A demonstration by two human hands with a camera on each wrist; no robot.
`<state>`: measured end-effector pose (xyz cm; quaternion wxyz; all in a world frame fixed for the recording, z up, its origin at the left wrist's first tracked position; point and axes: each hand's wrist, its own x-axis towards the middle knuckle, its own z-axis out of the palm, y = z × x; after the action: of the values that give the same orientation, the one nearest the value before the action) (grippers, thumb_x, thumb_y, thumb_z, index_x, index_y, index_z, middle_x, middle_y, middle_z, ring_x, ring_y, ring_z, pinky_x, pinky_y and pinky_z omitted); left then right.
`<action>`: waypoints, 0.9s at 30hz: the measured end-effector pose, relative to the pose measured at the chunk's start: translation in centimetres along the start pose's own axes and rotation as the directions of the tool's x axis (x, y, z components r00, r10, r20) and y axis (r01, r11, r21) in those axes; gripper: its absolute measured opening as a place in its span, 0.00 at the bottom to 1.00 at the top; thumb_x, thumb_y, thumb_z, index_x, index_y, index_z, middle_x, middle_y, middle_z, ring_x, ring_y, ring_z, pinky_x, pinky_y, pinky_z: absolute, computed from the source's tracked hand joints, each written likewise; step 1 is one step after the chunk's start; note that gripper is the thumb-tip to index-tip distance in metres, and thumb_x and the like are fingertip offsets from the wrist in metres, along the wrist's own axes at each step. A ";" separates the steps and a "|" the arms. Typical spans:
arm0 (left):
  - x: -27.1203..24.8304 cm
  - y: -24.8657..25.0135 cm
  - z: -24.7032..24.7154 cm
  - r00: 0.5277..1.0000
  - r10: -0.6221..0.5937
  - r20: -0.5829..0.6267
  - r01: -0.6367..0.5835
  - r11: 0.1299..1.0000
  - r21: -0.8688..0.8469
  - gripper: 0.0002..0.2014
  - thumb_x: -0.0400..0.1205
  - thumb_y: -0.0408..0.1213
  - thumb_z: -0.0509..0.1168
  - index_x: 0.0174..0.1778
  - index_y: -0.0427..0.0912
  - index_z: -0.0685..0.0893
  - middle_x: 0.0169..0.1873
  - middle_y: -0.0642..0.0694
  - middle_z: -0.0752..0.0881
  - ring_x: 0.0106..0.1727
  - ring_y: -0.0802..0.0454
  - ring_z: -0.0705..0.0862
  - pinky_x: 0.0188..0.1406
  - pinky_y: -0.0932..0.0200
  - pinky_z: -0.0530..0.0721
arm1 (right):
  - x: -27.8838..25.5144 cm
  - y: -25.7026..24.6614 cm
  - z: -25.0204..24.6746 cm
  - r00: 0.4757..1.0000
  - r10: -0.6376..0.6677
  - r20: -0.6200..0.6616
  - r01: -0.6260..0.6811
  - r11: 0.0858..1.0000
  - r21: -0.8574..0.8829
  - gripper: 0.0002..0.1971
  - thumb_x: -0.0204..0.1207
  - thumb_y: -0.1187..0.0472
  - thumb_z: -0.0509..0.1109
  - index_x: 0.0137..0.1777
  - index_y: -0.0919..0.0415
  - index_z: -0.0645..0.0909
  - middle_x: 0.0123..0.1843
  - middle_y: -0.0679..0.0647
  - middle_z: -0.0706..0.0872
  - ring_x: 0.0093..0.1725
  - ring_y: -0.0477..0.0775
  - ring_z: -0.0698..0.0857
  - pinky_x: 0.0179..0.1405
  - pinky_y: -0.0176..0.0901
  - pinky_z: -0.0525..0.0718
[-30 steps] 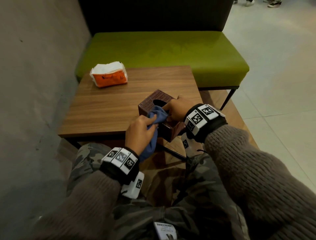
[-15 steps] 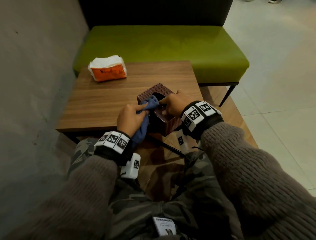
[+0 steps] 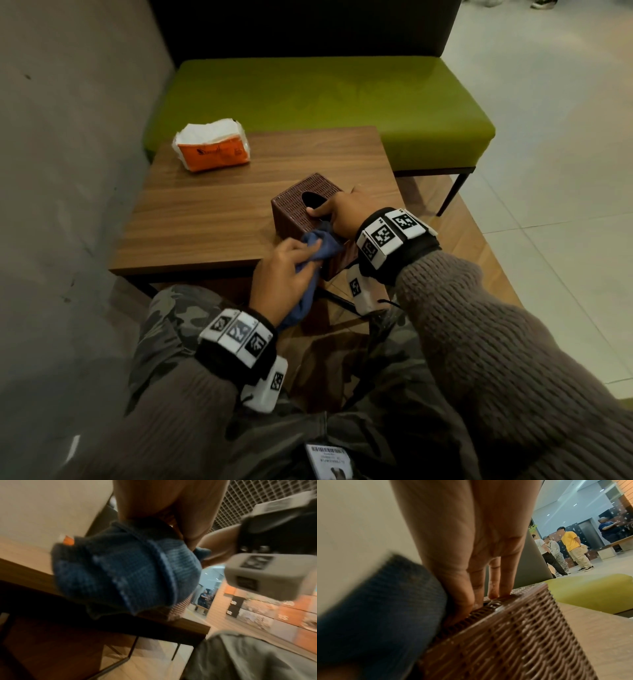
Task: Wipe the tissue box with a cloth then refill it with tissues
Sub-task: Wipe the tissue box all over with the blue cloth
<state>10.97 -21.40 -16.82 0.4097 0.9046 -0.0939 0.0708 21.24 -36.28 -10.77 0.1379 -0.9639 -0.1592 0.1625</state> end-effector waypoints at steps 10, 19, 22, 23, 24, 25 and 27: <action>-0.5 -0.9 -0.8 0.975 0.212 0.064 -0.221 0.950 0.220 0.20 0.79 0.42 0.59 0.67 0.50 0.81 0.55 0.48 0.84 0.51 0.50 0.84 0.42 0.51 0.84 | -0.3 -0.3 -0.2 1.000 0.009 0.026 -0.009 1.000 -0.003 0.20 0.84 0.52 0.64 0.75 0.37 0.73 0.67 0.64 0.82 0.74 0.64 0.69 0.65 0.49 0.74; 8.9 -4.5 -3.1 0.922 -0.328 -0.207 0.306 0.943 -0.131 0.13 0.77 0.38 0.70 0.56 0.41 0.89 0.48 0.37 0.91 0.53 0.42 0.88 0.53 0.48 0.84 | -0.5 -1.0 -0.2 0.999 -0.010 0.032 0.013 0.996 -0.093 0.26 0.81 0.52 0.69 0.78 0.43 0.72 0.69 0.59 0.84 0.71 0.64 0.73 0.67 0.45 0.66; 10.7 -4.7 -3.5 0.903 -0.385 -0.193 0.363 0.921 -0.138 0.12 0.77 0.40 0.70 0.52 0.37 0.90 0.45 0.35 0.90 0.51 0.39 0.88 0.47 0.53 0.81 | -0.6 -1.1 -0.2 1.000 -0.009 0.024 0.012 0.994 -0.105 0.25 0.81 0.50 0.69 0.78 0.43 0.72 0.67 0.58 0.86 0.69 0.63 0.76 0.74 0.49 0.63; 10.7 -4.6 -3.4 0.910 -0.368 -0.191 0.352 0.929 -0.112 0.12 0.78 0.40 0.70 0.52 0.37 0.89 0.46 0.35 0.90 0.52 0.39 0.87 0.46 0.53 0.81 | -0.6 -1.2 -0.2 1.000 -0.013 0.021 0.015 0.993 -0.114 0.24 0.82 0.50 0.68 0.77 0.43 0.73 0.67 0.58 0.85 0.68 0.62 0.78 0.75 0.49 0.62; 10.2 -4.2 -3.1 0.920 -0.343 -0.191 0.333 0.939 -0.085 0.12 0.78 0.40 0.70 0.54 0.38 0.89 0.47 0.35 0.90 0.52 0.39 0.87 0.47 0.52 0.82 | -0.6 -1.2 -0.2 1.000 -0.012 0.018 0.014 0.993 -0.121 0.24 0.81 0.50 0.68 0.77 0.43 0.73 0.68 0.58 0.85 0.68 0.61 0.79 0.74 0.48 0.62; 9.5 -3.7 -2.7 0.929 -0.317 -0.193 0.310 0.949 -0.062 0.13 0.78 0.39 0.69 0.56 0.40 0.89 0.48 0.35 0.90 0.53 0.39 0.87 0.49 0.51 0.83 | -0.6 -1.3 -0.3 1.000 -0.011 0.011 0.013 0.992 -0.122 0.23 0.81 0.50 0.69 0.77 0.43 0.74 0.68 0.57 0.85 0.68 0.61 0.79 0.74 0.48 0.63; 7.2 -2.7 -1.7 0.943 -0.275 -0.187 0.269 0.962 -0.056 0.13 0.79 0.39 0.69 0.57 0.42 0.88 0.46 0.36 0.90 0.50 0.40 0.87 0.44 0.53 0.81 | -0.5 -1.4 -0.2 1.000 -0.005 0.004 0.005 0.992 -0.130 0.22 0.80 0.50 0.70 0.74 0.46 0.77 0.67 0.57 0.86 0.67 0.60 0.81 0.73 0.49 0.64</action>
<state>18.52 -19.20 -16.21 0.4363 0.8914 0.0709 0.0998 20.48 -35.25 -9.96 0.0751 -0.9701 -0.1723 0.1533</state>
